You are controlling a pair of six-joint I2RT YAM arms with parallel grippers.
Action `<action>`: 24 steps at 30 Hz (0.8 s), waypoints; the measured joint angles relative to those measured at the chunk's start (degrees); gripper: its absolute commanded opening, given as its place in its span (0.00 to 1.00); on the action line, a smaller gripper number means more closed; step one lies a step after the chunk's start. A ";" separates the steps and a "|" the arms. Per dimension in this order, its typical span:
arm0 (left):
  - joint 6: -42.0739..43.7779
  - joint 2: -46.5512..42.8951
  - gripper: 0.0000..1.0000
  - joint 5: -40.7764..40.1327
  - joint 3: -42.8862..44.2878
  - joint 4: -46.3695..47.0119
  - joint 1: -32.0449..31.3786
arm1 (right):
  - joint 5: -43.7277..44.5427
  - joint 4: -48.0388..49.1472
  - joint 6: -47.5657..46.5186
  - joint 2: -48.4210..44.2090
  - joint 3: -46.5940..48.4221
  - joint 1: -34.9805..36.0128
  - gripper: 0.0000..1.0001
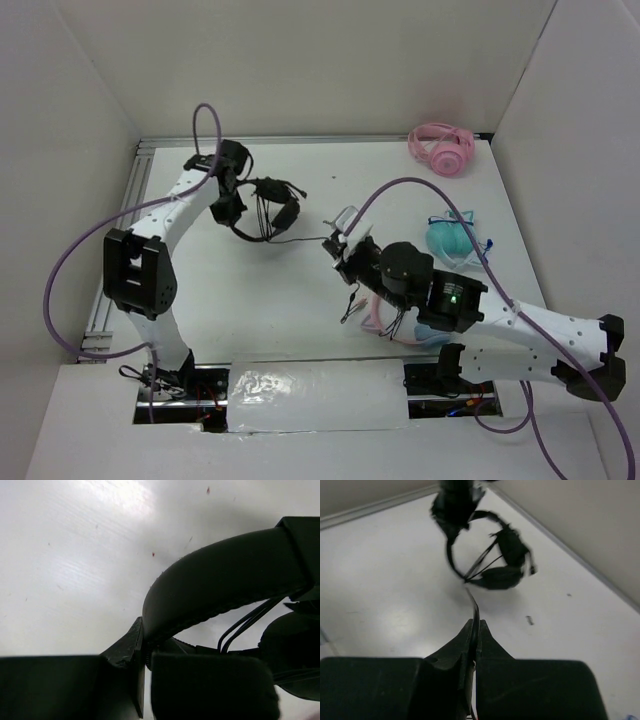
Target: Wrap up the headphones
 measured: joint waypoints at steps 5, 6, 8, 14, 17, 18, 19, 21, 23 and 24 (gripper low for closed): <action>2.97 -1.49 0.00 -3.63 -9.42 2.45 -9.09 | -1.09 -1.79 -10.84 1.20 3.02 -10.12 0.00; 4.35 -2.49 0.00 -3.41 -12.13 3.74 -11.32 | -2.82 -2.29 -12.50 1.22 3.32 -12.61 0.00; 6.88 -5.29 0.00 -2.12 -17.22 6.56 -14.97 | -5.77 -3.32 -15.37 1.40 4.00 -17.35 0.00; 13.35 -13.14 0.00 2.05 -24.06 13.38 -24.61 | -19.69 -3.78 -20.98 4.28 6.93 -30.69 0.00; 15.17 -16.33 0.00 3.23 -25.90 16.61 -28.48 | -26.69 -3.43 -21.90 7.85 9.20 -37.16 0.00; 15.61 -17.68 0.00 3.76 -26.64 17.46 -29.73 | -28.92 -3.08 -21.90 9.09 9.53 -39.10 0.00; 16.17 -18.84 0.00 4.24 -27.21 17.97 -30.45 | -30.60 -2.78 -21.79 10.14 9.60 -40.68 0.00; 16.87 -21.94 0.00 5.14 -28.41 18.62 -31.58 | -34.51 -2.60 -21.18 12.48 9.46 -44.46 0.00; 17.88 -25.75 0.00 5.73 -29.38 18.93 -31.85 | -37.97 -1.27 -20.00 14.12 8.48 -47.30 0.00; 18.18 -27.65 0.00 5.86 -29.57 18.97 -31.82 | -39.26 -0.37 -19.32 14.45 7.50 -48.37 0.00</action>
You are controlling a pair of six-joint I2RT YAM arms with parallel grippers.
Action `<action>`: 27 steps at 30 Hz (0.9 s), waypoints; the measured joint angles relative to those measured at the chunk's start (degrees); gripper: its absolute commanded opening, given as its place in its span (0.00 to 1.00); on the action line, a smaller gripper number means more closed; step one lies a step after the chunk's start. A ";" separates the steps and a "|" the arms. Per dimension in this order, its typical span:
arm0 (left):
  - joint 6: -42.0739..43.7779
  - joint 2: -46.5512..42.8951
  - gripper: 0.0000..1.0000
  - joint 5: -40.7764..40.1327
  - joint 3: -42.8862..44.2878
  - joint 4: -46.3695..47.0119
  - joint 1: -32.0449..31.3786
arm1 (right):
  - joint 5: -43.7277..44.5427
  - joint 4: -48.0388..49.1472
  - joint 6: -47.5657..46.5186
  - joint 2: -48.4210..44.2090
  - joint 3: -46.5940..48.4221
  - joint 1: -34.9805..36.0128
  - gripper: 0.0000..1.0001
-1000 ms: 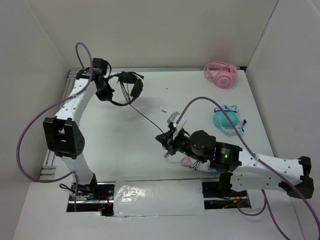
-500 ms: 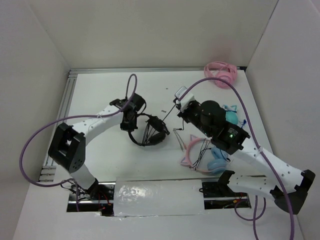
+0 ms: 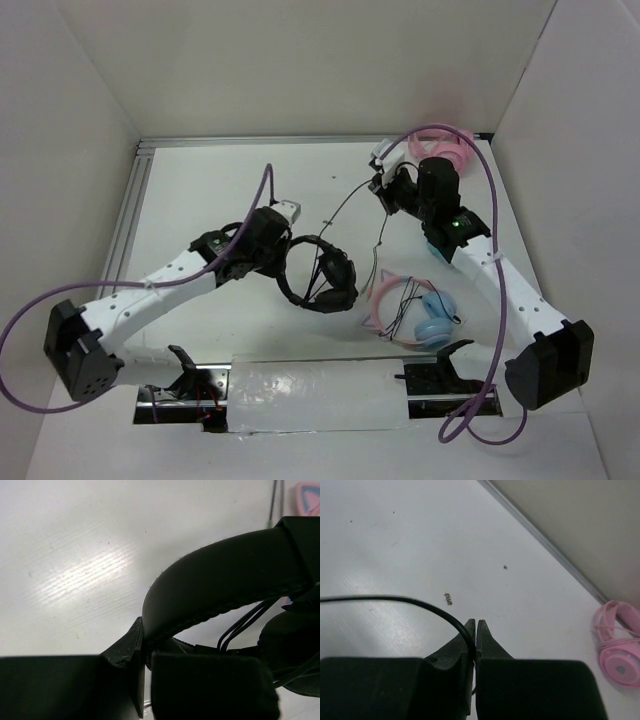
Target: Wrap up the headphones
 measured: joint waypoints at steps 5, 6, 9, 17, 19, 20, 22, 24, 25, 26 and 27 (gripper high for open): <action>1.49 -9.03 0.00 1.18 0.09 0.55 1.68 | -7.56 5.90 3.78 -0.26 -7.10 -1.38 0.00; 1.70 -10.40 0.00 1.49 0.44 0.48 2.08 | -9.33 7.23 4.68 -0.28 -7.63 -1.38 0.01; 3.02 -13.03 0.00 2.01 2.91 0.50 3.17 | -13.09 10.75 7.23 -0.35 -12.15 -0.66 0.04; 8.68 -12.20 0.00 2.95 20.74 -0.61 3.41 | -19.32 22.75 12.48 4.61 -13.16 8.81 0.10; 10.51 -10.34 0.00 2.71 25.22 -2.73 3.43 | -20.39 27.21 14.29 7.23 -11.65 10.69 0.14; 11.04 -9.53 0.00 2.91 26.95 -3.04 3.43 | -20.35 29.14 15.26 8.66 -10.97 11.23 0.18; 12.15 -7.65 0.00 4.28 31.63 -2.97 3.37 | -20.15 33.46 17.46 12.57 -10.73 12.11 0.21; 13.46 -5.40 0.00 5.75 38.29 -3.48 3.28 | -19.43 36.83 20.22 18.12 -10.64 13.14 0.23; 14.78 -3.06 0.00 6.86 45.83 -4.02 3.19 | -19.17 38.16 21.51 21.22 -10.34 13.81 0.24; 14.99 -2.91 0.00 6.86 46.47 -4.15 3.19 | -19.52 39.85 22.82 24.35 -9.79 14.53 0.24; 16.79 -1.88 0.00 6.32 49.53 -6.71 3.19 | -19.89 41.51 23.82 26.77 -8.63 15.43 0.24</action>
